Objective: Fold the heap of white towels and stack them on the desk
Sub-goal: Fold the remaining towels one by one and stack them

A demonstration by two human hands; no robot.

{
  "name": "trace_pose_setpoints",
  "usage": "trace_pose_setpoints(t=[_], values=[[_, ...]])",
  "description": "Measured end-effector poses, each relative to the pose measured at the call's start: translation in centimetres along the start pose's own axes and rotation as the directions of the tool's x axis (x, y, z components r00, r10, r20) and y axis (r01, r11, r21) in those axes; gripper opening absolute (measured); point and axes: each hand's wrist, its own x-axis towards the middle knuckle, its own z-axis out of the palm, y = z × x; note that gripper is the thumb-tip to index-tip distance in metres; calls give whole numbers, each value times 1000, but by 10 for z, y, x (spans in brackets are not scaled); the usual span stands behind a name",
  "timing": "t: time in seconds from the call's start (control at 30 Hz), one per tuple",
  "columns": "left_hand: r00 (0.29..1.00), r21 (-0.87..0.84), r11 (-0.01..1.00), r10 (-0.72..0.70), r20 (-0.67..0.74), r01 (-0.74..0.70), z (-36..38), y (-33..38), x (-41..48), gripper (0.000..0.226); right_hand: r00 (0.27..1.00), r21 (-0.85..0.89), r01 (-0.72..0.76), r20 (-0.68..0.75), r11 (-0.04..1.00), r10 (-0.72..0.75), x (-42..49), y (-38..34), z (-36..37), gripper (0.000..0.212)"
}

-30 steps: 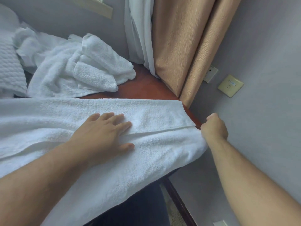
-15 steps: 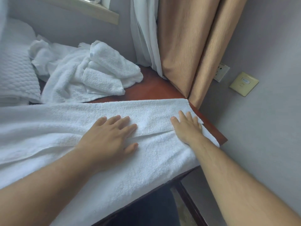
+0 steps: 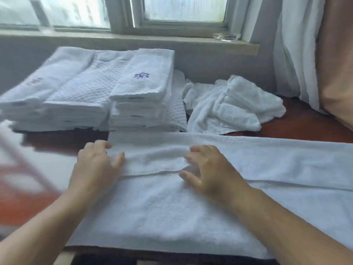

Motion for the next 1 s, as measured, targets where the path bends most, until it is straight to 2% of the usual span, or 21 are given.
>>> trace_pose_setpoints(t=[0.07,0.13,0.23,0.3,0.4,0.47,0.53,0.63,0.7,0.77,0.8,0.87,0.9,0.97,1.0], values=[[988,41,990,-139,62,136,-8,-17,6,62,993,-21,111,50,994,-110,9,-18,12,54],[983,49,986,-161,88,157,-11,-22,12,64,984,-65,168,77,984,-163,9,-28,23,55],[987,-40,992,-118,105,123,-10,-20,21,34,974,-161,228,36,960,-226,4,-33,26,58],[991,-104,988,-103,88,111,-11,-16,27,20,964,-180,253,-34,950,-263,-1,-34,23,46],[988,-164,974,-147,45,153,-14,-17,38,15,960,-62,279,11,958,-278,-9,-34,18,35],[985,-127,978,-162,57,168,-13,-18,42,14,953,-21,299,47,954,-298,-14,-33,18,33],[982,-116,977,-168,81,177,-15,-18,46,18,946,-16,321,41,947,-320,-14,-32,13,33],[970,-139,972,-165,179,191,-28,-20,46,44,956,-30,283,-73,959,-284,-7,-32,5,33],[966,49,989,-148,213,140,-35,-23,41,61,971,-44,215,-100,976,-218,4,-33,2,30],[993,332,943,-50,105,13,-37,-22,31,57,989,-69,140,-30,988,-143,17,-39,4,32],[997,371,926,59,42,-70,-35,-18,26,51,994,-68,109,1,992,-109,24,-41,5,35],[957,255,926,291,-7,-280,-28,-9,16,42,998,-19,48,-28,999,-49,38,-41,7,37],[937,187,919,349,21,-347,-23,-6,12,40,998,3,8,-67,1000,-8,45,-40,5,35],[930,147,925,325,170,-350,-11,-6,9,48,996,9,-80,-38,997,80,57,-31,8,30],[922,193,921,283,263,-338,-5,-11,10,58,991,-17,-116,67,993,117,58,-26,11,33]])
